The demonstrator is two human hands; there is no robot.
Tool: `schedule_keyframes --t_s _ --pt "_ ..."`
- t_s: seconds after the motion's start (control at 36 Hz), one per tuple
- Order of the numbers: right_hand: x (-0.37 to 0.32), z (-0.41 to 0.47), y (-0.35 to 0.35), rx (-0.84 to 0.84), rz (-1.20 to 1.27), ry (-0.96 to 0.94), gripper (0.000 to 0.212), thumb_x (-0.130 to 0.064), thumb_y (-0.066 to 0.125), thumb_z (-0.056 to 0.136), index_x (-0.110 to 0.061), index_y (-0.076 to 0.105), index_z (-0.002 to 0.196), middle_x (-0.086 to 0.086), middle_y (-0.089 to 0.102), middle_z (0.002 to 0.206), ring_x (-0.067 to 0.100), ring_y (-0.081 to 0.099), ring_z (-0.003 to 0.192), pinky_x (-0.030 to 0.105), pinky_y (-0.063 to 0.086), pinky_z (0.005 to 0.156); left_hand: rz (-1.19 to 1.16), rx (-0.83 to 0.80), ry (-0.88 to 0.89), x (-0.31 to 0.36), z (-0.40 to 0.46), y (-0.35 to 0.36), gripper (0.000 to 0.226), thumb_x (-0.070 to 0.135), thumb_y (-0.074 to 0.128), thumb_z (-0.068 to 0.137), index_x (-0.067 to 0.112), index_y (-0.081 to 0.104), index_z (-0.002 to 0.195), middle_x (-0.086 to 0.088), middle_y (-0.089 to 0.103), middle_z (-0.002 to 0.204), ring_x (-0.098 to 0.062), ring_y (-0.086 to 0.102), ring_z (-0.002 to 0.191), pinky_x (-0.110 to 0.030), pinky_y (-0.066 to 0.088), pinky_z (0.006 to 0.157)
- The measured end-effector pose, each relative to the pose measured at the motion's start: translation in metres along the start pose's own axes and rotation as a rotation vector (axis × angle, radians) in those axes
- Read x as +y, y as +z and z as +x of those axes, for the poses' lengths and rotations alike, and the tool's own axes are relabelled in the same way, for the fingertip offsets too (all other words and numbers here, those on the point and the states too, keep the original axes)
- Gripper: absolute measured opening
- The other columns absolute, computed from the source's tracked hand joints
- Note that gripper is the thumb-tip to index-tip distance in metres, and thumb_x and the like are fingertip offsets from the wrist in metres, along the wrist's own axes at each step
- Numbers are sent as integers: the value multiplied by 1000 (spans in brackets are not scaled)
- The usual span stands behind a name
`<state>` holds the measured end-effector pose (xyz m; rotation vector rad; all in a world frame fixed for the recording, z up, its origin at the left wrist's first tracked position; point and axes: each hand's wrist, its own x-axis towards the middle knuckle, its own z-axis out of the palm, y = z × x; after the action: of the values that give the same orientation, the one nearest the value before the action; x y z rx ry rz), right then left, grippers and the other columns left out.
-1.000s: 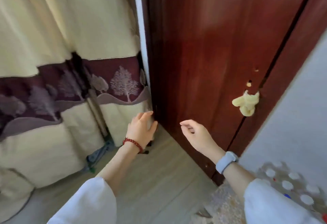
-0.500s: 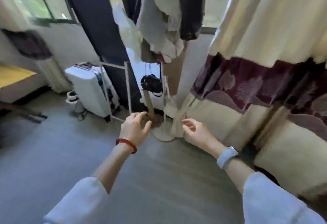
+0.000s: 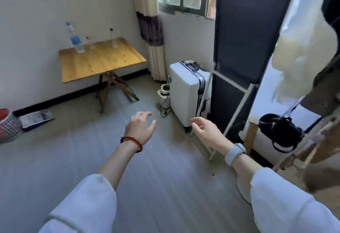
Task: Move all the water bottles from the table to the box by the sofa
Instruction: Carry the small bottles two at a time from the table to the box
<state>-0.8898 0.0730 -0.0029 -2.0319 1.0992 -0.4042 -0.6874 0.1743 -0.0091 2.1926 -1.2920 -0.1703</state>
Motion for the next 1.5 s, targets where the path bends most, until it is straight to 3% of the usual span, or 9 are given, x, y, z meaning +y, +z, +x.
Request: schedule_keyframes --t_s 0.36,0.47,0.58,0.75,0.92,1.06,1.19,1.31,1.5 --pt "-119 308 95 -237 -27 -183 29 -26 45 93 -17 55 119 4 64 114 17 60 99 19 39 76 -31 168 -266 -140 230 -59 32 27 55 87 13 58 115 -8 57 121 -25 52 113 -32 42 95" --pt "-156 409 130 -235 -17 -239 28 -23 46 92 -14 57 117 4 64 116 14 60 95 19 39 79 -60 213 -296 -197 319 -75 32 21 55 88 9 58 116 -11 56 121 -26 51 115 -27 35 97" --pt "-206 514 157 -247 -53 -244 31 -25 46 93 -13 54 121 8 61 122 22 60 107 24 42 85 -86 251 -304 -244 416 -105 31 19 55 88 6 58 116 -11 56 121 -26 50 115 -24 33 96" --pt "-264 644 183 -248 -42 -235 32 -25 44 93 -16 53 123 6 62 120 19 60 99 20 41 68 -90 239 -306 -299 546 -132 31 20 54 88 7 57 117 -11 57 120 -26 51 114 -26 35 97" --pt "-292 784 219 -226 8 -227 31 -24 44 94 -13 53 122 8 60 123 21 58 107 21 38 82 -64 223 -300 -367 678 -131 34 27 52 90 12 54 120 -7 53 124 -24 50 116 -30 40 95" --pt "-316 912 247 -208 11 -244 33 -26 42 95 -14 51 124 7 58 123 20 57 109 22 39 76 -70 254 -310 -425 799 -130 37 29 51 91 13 49 125 -7 49 128 -23 47 119 -32 41 96" --pt "-355 1054 271 -166 26 -249 33 -25 41 96 -13 48 126 8 58 123 16 55 98 23 41 73 -100 278 -366 -481 926 -141 41 30 50 91 14 44 128 -7 45 132 -22 47 118 -28 40 89" --pt "-381 1140 296 -160 49 -220 35 -25 41 95 -14 44 128 7 56 123 14 50 90 23 42 69 -126 282 -416 -523 1001 -144 45 30 51 90 14 40 131 -7 42 136 -23 45 122 -31 39 96" --pt "-389 1269 356 -162 48 -85 46 -28 49 92 -15 36 134 9 51 130 20 54 105 32 47 83 -184 259 -525 -608 1114 -124 55 30 51 90 13 31 138 -8 34 143 -23 40 128 -30 36 99"
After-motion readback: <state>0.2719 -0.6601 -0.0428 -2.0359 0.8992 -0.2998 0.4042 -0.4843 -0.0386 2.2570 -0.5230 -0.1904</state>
